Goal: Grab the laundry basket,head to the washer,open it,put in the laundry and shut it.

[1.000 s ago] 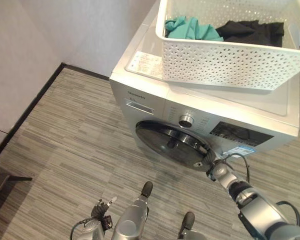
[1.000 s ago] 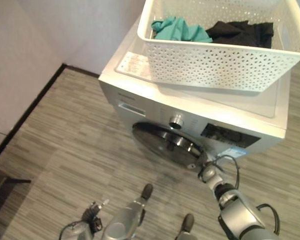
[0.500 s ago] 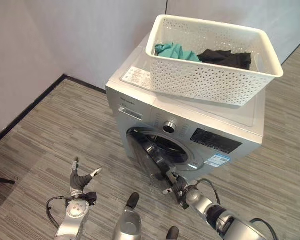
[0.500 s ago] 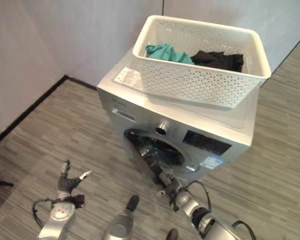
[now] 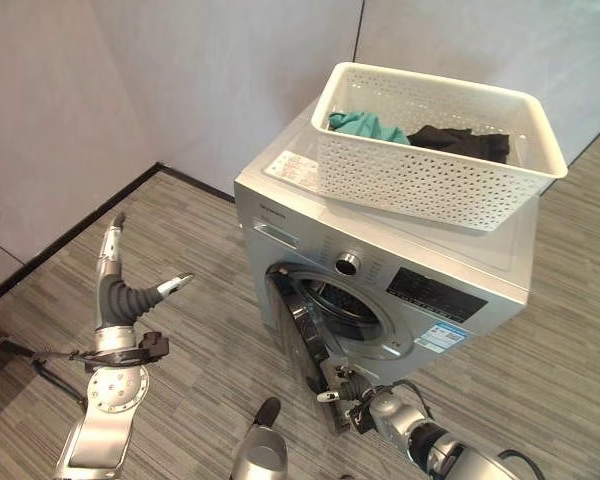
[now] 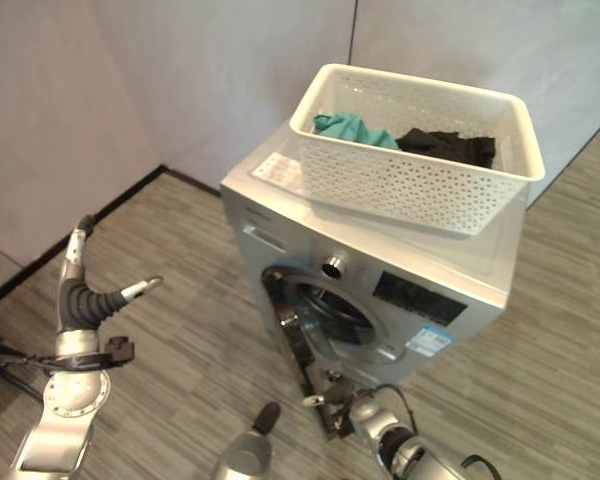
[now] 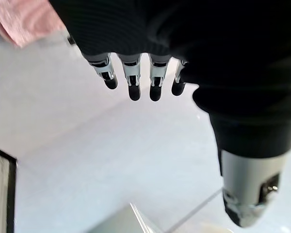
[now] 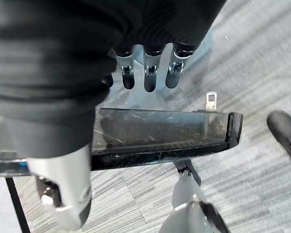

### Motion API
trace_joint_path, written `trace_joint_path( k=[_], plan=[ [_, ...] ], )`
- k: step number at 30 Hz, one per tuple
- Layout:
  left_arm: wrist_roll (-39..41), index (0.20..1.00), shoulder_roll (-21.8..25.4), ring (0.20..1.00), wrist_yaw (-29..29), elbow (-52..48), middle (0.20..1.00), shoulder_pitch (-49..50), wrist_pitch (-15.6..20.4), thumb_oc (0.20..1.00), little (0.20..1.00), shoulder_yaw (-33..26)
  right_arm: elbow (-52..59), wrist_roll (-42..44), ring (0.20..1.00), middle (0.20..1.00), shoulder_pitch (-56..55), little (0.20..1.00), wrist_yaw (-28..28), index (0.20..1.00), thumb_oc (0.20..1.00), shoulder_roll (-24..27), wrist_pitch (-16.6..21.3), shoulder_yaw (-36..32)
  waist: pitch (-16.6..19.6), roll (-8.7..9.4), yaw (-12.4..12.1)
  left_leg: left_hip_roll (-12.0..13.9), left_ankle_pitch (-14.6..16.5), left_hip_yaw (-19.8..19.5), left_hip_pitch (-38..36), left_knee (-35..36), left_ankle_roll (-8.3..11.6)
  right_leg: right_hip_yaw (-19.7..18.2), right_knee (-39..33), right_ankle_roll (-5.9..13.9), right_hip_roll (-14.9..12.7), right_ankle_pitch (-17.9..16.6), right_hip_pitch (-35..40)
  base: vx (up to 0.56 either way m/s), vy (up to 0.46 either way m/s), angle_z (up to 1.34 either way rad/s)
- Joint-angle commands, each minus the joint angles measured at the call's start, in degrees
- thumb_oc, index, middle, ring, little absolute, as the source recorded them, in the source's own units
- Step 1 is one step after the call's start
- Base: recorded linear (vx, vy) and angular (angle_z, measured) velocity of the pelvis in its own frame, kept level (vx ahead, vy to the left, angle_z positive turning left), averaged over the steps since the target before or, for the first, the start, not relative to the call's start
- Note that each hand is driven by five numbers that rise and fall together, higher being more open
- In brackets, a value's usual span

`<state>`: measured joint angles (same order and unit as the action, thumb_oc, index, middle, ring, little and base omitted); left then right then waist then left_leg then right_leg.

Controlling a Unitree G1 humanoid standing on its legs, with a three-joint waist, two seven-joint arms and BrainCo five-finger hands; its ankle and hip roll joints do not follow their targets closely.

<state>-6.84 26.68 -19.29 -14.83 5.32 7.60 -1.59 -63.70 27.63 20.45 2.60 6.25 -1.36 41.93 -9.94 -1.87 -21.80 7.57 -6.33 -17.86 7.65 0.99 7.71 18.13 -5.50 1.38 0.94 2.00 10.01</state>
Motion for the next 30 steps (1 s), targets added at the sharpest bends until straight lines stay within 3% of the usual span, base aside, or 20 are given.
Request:
trace_joint_path(
  k=[1, 3, 6, 11, 14, 18, 23, 26, 27, 28, 30],
  plan=[
    [2.9, 1.000, 3.8, 1.000, 1.5, -3.6, 1.000, -3.5, 3.2, 1.000, 1.000, 4.4, 2.2, 5.3, 1.000, 1.000, 14.7, 1.000, -4.0, 1.000, 1.000, -15.4, 7.1, -2.5, -2.5, -0.76, -6.3, 0.8, 0.8, -2.6, 1.1, -0.7, 1.27, -1.1, 0.5, 3.37, -6.1, 0.0, -5.9, -0.15, -0.046, 0.32],
    [3.8, 1.000, 2.5, 1.000, 1.7, -2.8, 1.000, -5.8, 3.1, 1.000, 1.000, 7.0, 2.4, 6.2, 1.000, 1.000, 16.5, 1.000, -2.9, 1.000, 1.000, -14.8, 8.0, -4.2, -3.6, -1.45, -6.4, 0.2, -0.7, -2.6, 3.6, 0.6, 1.54, 0.9, 0.5, 3.46, -6.3, 0.3, -7.3, -0.21, -0.024, 0.61],
    [7.9, 1.000, 1.4, 1.000, 6.3, -3.1, 1.000, -7.7, 3.5, 1.000, 1.000, 12.0, 0.1, 6.9, 1.000, 1.000, 17.5, 1.000, -2.1, 1.000, 1.000, -12.6, 7.9, -6.7, -4.2, -1.64, -5.0, -0.9, 2.0, 3.3, 4.7, -2.7, -0.26, 3.7, 0.5, 3.68, -8.4, -1.0, -8.6, -0.13, 0.125, 1.21],
    [11.7, 1.000, 1.5, 1.000, 11.2, -2.3, 1.000, -8.2, 0.6, 1.000, 1.000, 15.5, -2.0, 8.8, 1.000, 1.000, 14.3, 1.000, -3.1, 1.000, 1.000, -12.4, 6.1, -10.2, -2.5, -2.09, -5.6, -3.1, 3.5, 3.0, 3.9, -3.8, -0.60, 6.6, 0.5, 4.35, -10.5, -1.5, -5.6, 0.05, 0.110, 0.39],
    [12.2, 1.000, 2.1, 1.000, 12.1, -2.0, 1.000, -9.0, 0.1, 1.000, 1.000, 16.9, -1.6, 10.4, 1.000, 1.000, 14.5, 1.000, -2.9, 1.000, 1.000, -12.9, 6.3, -11.3, -1.8, -1.56, -6.6, -3.4, 3.7, 3.2, 3.9, -3.6, -0.92, 7.4, 0.5, 4.80, -11.4, -1.6, -4.9, 0.03, 0.069, 0.62],
    [12.2, 1.000, 3.2, 1.000, 12.3, -0.9, 1.000, -10.2, 0.5, 1.000, 1.000, 18.9, -1.1, 11.8, 1.000, 1.000, 13.5, 1.000, -2.2, 1.000, 1.000, -13.2, 7.1, -12.1, -1.2, -0.58, -5.9, -3.9, 3.2, 3.1, 3.7, -2.1, -1.09, 7.9, 0.5, 5.31, -11.8, -1.5, -4.8, 0.04, 0.039, 0.69],
    [15.7, 1.000, 5.4, 1.000, 16.2, -1.2, 1.000, -11.5, 2.0, 1.000, 1.000, 21.2, -2.9, 7.2, 1.000, 1.000, 10.1, 1.000, -2.3, 1.000, 1.000, -12.7, 6.4, -10.7, -0.5, 0.02, -3.0, -3.3, 2.9, 4.5, 2.0, 0.0, -1.08, 6.6, 0.5, 5.56, -11.5, -1.3, -4.8, 0.03, 0.029, -0.07],
    [22.3, 1.000, 6.7, 1.000, 20.9, 0.2, 1.000, -13.2, 2.6, 1.000, 1.000, 23.3, -3.6, 3.9, 1.000, 1.000, 6.0, 1.000, -3.7, 1.000, 1.000, -11.5, 5.8, -10.3, 0.2, 0.40, -0.3, -2.4, 3.0, 5.8, 0.3, 1.2, -1.06, 5.6, 0.5, 5.75, -11.4, -1.3, -4.7, 0.05, 0.042, -0.21],
    [27.6, 1.000, 7.7, 1.000, 24.7, 0.5, 1.000, -15.4, 2.6, 1.000, 1.000, 25.2, -4.0, 1.9, 1.000, 1.000, 3.2, 1.000, -5.2, 1.000, 1.000, -10.4, 5.5, -10.1, 0.6, 0.76, 1.5, -2.1, 3.1, 6.4, -0.6, 1.9, -1.07, 5.0, 0.5, 5.89, -11.3, -1.3, -4.7, 0.05, 0.031, -0.25],
    [27.6, 1.000, 7.7, 1.000, 24.7, 0.6, 1.000, -15.5, 2.7, 1.000, 1.000, 25.2, -3.9, 1.9, 1.000, 1.000, 3.2, 1.000, -5.2, 1.000, 1.000, -10.4, 5.5, -10.2, 0.6, 0.74, 1.5, -2.1, 3.1, 6.5, -0.7, 1.9, -1.07, 5.0, 0.5, 5.89, -11.3, -1.3, -4.6, 0.05, 0.051, -0.29],
    [38.5, 1.000, 7.1, 1.000, 30.0, 2.5, 1.000, -17.7, 1.2, 1.000, 1.000, 27.9, -4.3, -0.6, 1.000, 1.000, 0.2, 1.000, -7.2, 1.000, 1.000, -9.0, 5.1, -9.7, 1.3, 1.42, 4.0, -1.9, 2.9, 7.4, -1.4, 2.6, -1.31, 4.4, 0.5, 6.20, -11.4, -1.6, -4.8, 0.05, 0.052, -0.34]
  ],
)
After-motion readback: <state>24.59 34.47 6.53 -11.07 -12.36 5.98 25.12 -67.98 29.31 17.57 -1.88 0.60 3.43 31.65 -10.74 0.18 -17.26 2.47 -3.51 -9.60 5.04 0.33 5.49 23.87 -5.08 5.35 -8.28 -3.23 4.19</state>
